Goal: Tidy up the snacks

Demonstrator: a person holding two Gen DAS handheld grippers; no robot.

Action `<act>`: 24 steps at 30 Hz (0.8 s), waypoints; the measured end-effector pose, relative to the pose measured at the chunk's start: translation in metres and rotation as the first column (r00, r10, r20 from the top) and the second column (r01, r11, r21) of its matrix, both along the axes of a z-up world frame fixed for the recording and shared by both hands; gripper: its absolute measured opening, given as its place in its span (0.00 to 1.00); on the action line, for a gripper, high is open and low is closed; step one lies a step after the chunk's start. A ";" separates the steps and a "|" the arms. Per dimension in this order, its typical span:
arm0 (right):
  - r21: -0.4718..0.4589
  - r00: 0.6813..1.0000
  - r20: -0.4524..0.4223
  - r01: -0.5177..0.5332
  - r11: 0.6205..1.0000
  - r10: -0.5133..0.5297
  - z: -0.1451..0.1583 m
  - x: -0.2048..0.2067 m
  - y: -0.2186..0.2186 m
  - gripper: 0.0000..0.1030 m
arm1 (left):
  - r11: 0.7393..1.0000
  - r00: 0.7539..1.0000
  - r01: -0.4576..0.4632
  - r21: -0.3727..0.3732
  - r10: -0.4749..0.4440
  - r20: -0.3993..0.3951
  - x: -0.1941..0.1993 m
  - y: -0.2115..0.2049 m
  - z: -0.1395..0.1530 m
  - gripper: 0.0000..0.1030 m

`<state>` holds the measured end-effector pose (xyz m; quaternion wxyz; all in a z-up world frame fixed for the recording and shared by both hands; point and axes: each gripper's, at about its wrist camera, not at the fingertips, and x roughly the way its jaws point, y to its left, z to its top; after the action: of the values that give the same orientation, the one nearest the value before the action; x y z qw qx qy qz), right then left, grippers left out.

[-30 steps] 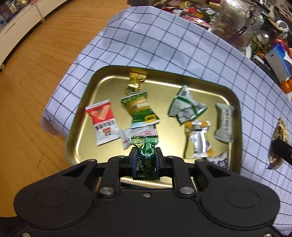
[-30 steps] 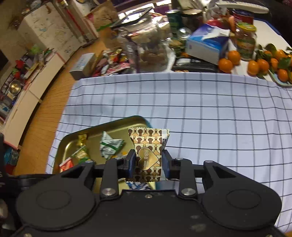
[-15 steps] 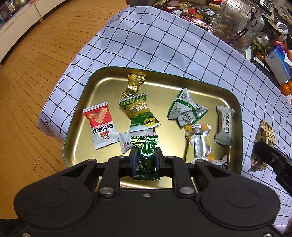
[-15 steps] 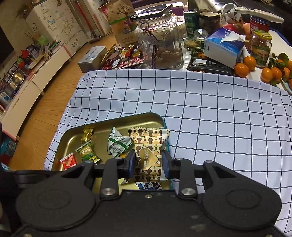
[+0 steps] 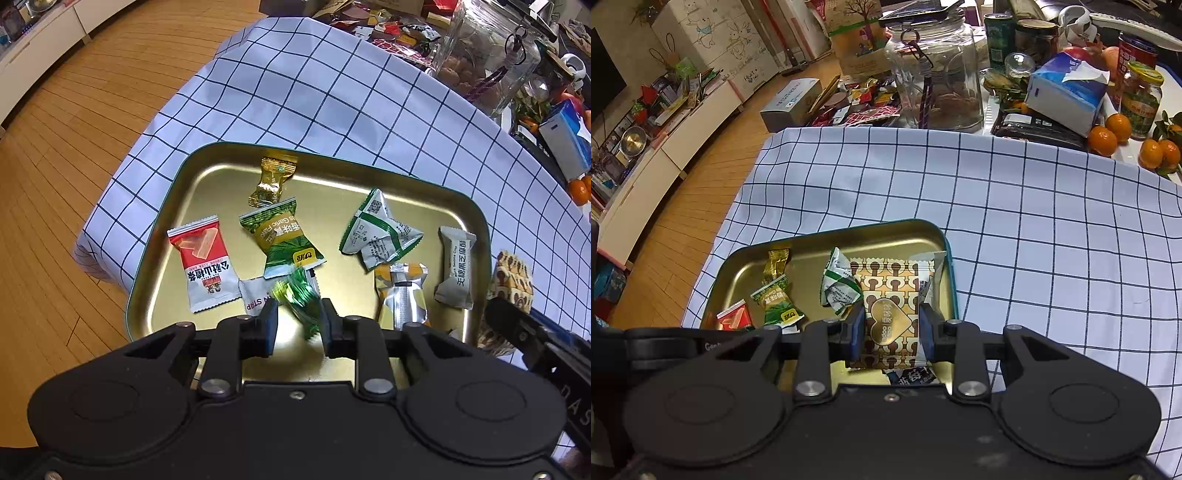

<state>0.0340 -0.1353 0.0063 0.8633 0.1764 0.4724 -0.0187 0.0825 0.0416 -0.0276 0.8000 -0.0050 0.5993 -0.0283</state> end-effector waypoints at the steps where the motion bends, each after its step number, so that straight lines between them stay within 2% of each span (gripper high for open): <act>1: 0.000 1.000 0.000 -0.004 1.000 0.004 0.000 0.000 0.001 0.32 | 1.000 1.000 -0.005 0.000 0.005 -0.003 0.000 0.001 0.000 0.33; 9: 0.025 0.999 0.023 -0.045 0.999 0.045 0.002 0.001 0.009 0.35 | 0.999 1.000 -0.030 0.018 0.030 0.011 0.000 0.003 -0.001 0.33; 10: 0.029 0.998 0.030 -0.048 0.998 0.047 0.003 0.000 0.010 0.42 | 0.999 1.000 -0.029 0.020 0.029 0.012 0.000 0.003 -0.001 0.33; 11: 0.028 0.998 0.037 -0.049 0.998 0.048 0.004 0.000 0.010 0.45 | 0.999 1.000 -0.028 0.021 0.027 0.014 -0.001 0.003 0.000 0.33; 17: -0.039 0.998 0.046 -0.032 0.999 0.034 0.005 0.000 0.009 0.51 | 0.999 1.000 0.003 0.035 -0.004 0.028 -0.004 -0.001 0.000 0.33; 24: -0.068 1.000 -0.004 -0.008 0.998 0.008 -0.001 0.001 0.005 0.52 | 0.999 0.998 0.026 0.045 -0.028 0.048 -0.007 -0.005 0.002 0.33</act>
<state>0.0351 -0.1307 0.0049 0.8679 0.1448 0.4740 -0.0316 0.0760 0.0362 -0.0259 0.8138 0.0214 0.5802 -0.0258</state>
